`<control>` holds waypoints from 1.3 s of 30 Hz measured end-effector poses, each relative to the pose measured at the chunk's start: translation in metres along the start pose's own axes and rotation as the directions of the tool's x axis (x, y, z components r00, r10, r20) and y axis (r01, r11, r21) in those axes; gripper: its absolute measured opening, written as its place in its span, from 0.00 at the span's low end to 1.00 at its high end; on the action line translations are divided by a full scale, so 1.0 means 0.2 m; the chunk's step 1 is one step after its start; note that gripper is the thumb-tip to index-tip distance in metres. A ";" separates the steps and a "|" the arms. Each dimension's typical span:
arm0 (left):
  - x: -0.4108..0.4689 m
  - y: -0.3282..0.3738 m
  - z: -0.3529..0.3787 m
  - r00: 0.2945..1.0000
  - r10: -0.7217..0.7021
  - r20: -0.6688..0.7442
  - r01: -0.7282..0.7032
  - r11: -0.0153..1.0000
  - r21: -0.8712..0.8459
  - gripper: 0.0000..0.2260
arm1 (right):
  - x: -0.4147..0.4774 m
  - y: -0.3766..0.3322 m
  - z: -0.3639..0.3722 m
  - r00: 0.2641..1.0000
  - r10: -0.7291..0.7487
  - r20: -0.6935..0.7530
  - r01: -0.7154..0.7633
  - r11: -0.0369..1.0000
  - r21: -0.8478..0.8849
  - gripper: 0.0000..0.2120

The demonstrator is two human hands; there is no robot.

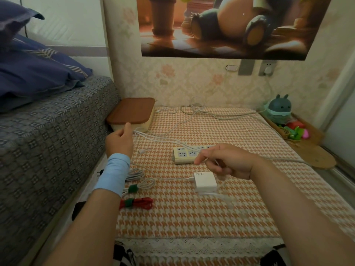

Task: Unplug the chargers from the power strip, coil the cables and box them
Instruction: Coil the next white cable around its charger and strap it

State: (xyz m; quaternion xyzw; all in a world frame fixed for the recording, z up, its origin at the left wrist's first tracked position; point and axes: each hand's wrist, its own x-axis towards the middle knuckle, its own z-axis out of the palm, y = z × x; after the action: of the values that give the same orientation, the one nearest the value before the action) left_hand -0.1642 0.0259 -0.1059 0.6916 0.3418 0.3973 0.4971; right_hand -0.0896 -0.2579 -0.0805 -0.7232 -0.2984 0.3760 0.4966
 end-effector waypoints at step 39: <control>-0.08 0.04 0.00 0.865 0.470 0.175 -0.475 0.654 0.588 0.29 | 0.12 0.00 0.11 0.937 0.269 -0.222 -0.342 0.828 -0.445 0.21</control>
State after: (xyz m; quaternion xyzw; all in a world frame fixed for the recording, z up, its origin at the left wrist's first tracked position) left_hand -0.1719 0.0094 -0.1008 0.8804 0.2584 0.3773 0.1256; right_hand -0.0951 -0.2275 -0.0916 -0.8873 -0.2237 0.3103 0.2576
